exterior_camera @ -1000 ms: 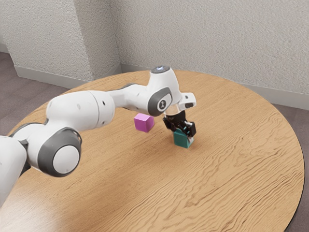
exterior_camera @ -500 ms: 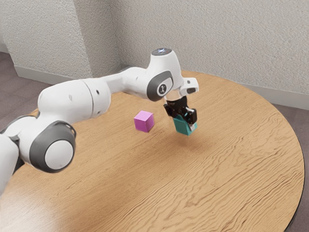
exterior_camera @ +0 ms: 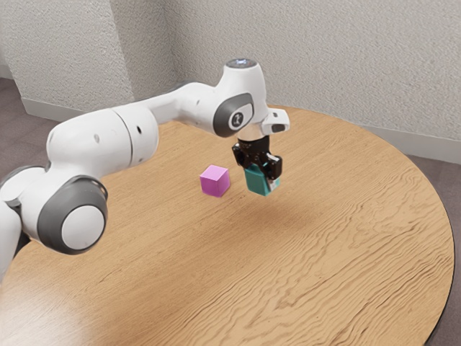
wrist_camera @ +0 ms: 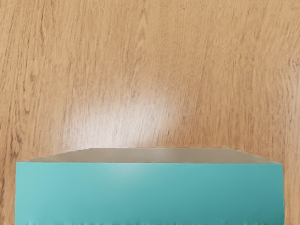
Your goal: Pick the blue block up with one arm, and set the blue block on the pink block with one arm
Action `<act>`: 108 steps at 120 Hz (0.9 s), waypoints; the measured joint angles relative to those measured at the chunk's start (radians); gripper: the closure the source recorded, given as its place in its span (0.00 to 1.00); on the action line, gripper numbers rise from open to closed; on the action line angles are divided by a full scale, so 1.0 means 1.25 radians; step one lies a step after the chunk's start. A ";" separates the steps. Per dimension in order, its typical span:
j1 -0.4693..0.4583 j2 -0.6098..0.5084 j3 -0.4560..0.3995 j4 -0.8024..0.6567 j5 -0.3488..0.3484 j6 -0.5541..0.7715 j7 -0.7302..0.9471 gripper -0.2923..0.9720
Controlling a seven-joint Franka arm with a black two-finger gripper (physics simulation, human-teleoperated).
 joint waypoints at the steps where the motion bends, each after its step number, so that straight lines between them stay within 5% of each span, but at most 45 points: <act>1: 0.000 0.000 0.000 0.000 0.000 -0.001 0.000 0.49; 83: 0.049 -0.014 0.114 0.011 -0.016 -0.069 0.020 0.48; 108: 0.054 0.008 0.160 0.022 -0.062 -0.057 0.048 0.48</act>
